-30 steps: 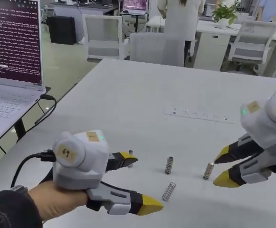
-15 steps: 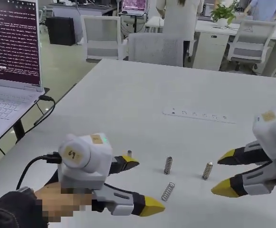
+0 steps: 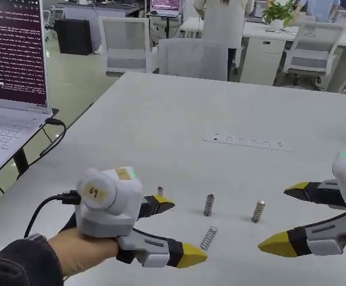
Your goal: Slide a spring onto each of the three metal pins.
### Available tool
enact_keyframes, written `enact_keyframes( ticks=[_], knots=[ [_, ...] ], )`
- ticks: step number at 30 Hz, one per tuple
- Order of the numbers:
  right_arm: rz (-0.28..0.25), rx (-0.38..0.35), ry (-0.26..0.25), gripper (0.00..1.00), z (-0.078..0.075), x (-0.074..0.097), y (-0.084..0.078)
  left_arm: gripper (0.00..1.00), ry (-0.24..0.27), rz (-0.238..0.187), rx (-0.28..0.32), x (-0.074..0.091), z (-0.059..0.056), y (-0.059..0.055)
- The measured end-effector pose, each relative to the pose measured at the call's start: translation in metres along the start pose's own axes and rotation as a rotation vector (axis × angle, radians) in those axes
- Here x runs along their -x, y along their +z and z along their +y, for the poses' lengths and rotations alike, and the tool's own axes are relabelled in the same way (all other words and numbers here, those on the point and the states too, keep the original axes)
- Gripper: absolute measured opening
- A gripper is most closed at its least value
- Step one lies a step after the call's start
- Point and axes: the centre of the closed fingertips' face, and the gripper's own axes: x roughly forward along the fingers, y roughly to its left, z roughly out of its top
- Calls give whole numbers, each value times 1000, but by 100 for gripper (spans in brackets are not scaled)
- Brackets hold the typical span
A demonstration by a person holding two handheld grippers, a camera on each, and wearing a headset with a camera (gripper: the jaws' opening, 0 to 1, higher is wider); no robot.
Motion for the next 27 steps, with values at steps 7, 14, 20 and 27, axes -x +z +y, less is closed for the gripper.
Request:
enact_keyframes(
  ticks=[7,14,20,27],
  knots=[
    [-64,-47,-18,100,-1,3,8,66,-6,14,-3,-8,0,-3],
    [-74,-55,-24,100,2,6,6,64,3,25,10,-17,5,-6],
    [-70,-47,-28,100,4,7,4,62,17,49,-15,-28,8,-11],
    [-64,-49,-29,100,1,8,0,59,23,79,-26,-47,8,-19]
  ],
)
